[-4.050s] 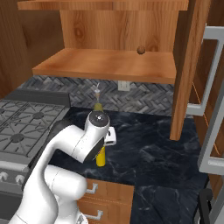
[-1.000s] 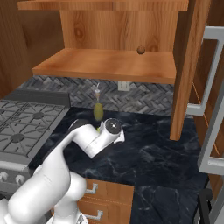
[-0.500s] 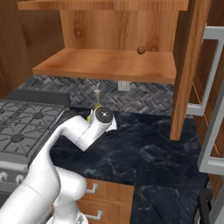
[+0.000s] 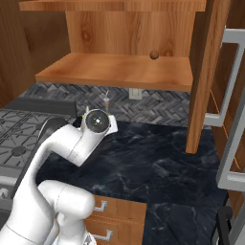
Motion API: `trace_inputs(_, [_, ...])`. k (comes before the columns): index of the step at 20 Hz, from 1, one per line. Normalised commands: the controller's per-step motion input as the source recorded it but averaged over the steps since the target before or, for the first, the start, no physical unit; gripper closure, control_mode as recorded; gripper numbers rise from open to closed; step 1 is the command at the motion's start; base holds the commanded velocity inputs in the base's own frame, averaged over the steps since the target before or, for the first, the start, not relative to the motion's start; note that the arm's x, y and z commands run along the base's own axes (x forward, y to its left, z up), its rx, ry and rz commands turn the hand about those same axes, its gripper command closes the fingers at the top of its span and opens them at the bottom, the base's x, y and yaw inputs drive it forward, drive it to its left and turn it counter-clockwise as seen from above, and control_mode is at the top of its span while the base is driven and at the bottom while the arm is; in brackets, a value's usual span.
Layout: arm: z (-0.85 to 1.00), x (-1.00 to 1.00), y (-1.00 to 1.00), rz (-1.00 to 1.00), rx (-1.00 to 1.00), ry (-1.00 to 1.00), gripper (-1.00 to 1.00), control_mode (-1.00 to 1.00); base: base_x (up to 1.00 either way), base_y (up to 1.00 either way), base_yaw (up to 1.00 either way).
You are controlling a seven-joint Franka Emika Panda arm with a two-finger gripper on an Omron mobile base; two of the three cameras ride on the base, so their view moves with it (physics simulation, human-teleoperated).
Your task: Pick the mustard and shaker from the counter and place them in the cabinet.
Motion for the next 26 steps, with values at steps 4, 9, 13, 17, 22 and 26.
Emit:
trace_inputs(4, [0.68,-0.04,0.19,0.00,0.00,-0.12,1.00,-1.00,0.00,0.00,0.00])
trace_inputs(9, [0.66,0.00,0.20,0.00,0.00,-0.09,1.00,-1.00,0.00,0.00,0.00])
trace_inputs(13, [0.56,0.00,0.14,0.00,0.00,-0.06,1.00,-1.00,0.00,0.00,0.00])
trace_inputs(17, [0.47,0.00,0.07,0.00,0.00,-0.03,1.00,-1.00,0.00,0.00,0.00])
trace_inputs(22, [0.52,0.00,0.08,0.00,0.00,-0.02,1.00,-1.00,0.00,0.00,0.00])
trace_inputs(26, [0.46,0.02,0.05,0.00,0.00,-0.02,1.00,-1.00,0.00,0.00,0.00])
